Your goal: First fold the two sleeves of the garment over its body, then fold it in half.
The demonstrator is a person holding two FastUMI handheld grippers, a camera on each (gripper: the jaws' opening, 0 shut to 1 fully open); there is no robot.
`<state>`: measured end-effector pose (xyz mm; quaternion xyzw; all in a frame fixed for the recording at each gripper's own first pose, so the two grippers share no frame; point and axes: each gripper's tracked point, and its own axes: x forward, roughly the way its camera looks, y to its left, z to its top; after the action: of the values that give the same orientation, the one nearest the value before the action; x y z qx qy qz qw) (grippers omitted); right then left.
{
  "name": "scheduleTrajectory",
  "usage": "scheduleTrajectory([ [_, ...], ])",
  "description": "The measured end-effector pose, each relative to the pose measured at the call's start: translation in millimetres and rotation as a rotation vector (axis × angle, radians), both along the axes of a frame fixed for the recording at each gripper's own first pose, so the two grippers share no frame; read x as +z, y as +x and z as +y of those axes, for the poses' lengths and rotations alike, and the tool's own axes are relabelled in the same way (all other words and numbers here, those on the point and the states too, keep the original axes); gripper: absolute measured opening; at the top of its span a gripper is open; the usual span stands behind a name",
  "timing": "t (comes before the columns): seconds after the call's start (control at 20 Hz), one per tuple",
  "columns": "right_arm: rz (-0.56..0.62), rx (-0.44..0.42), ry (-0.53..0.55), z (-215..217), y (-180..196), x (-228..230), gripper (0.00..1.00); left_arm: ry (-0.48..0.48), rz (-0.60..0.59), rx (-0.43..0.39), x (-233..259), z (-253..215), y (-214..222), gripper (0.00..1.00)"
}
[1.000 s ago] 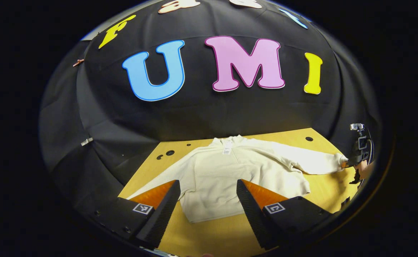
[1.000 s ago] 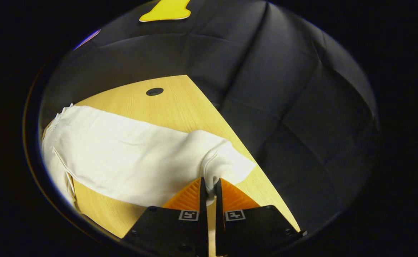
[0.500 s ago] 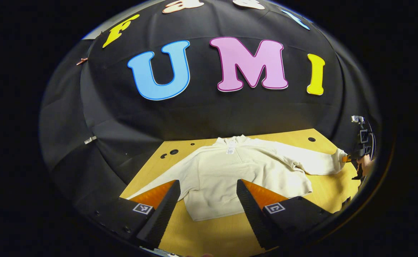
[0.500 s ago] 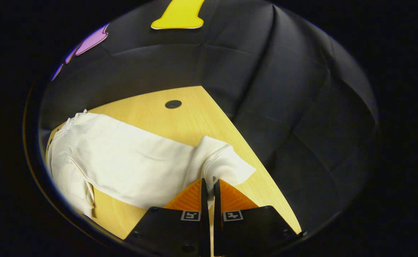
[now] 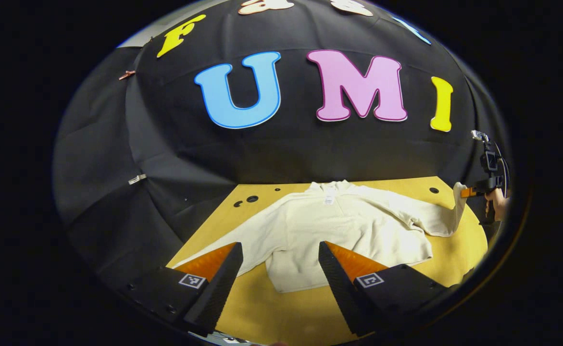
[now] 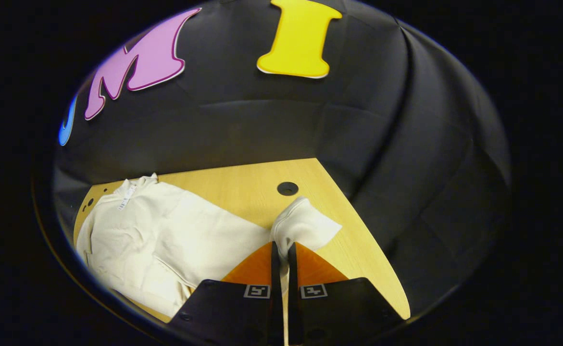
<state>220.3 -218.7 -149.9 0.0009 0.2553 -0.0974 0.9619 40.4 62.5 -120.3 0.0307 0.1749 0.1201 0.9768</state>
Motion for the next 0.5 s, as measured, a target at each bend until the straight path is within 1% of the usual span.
scheduleTrajectory([
  [0.1, -0.019, 0.059, -0.023, 26.2, 18.2, 17.4, 0.08, -0.011, 0.006, 0.022, -3.0, 9.5, -5.9, 0.98],
  [0.3, -0.056, 0.148, -0.012, 90.4, 56.8, 44.4, 0.08, -0.024, 0.018, 0.066, -4.8, 30.5, -14.2, 0.98],
  [0.5, -0.070, 0.247, -0.011, 164.1, 84.7, 55.0, 0.08, -0.030, 0.017, 0.118, -3.1, 55.4, -23.3, 0.98],
])
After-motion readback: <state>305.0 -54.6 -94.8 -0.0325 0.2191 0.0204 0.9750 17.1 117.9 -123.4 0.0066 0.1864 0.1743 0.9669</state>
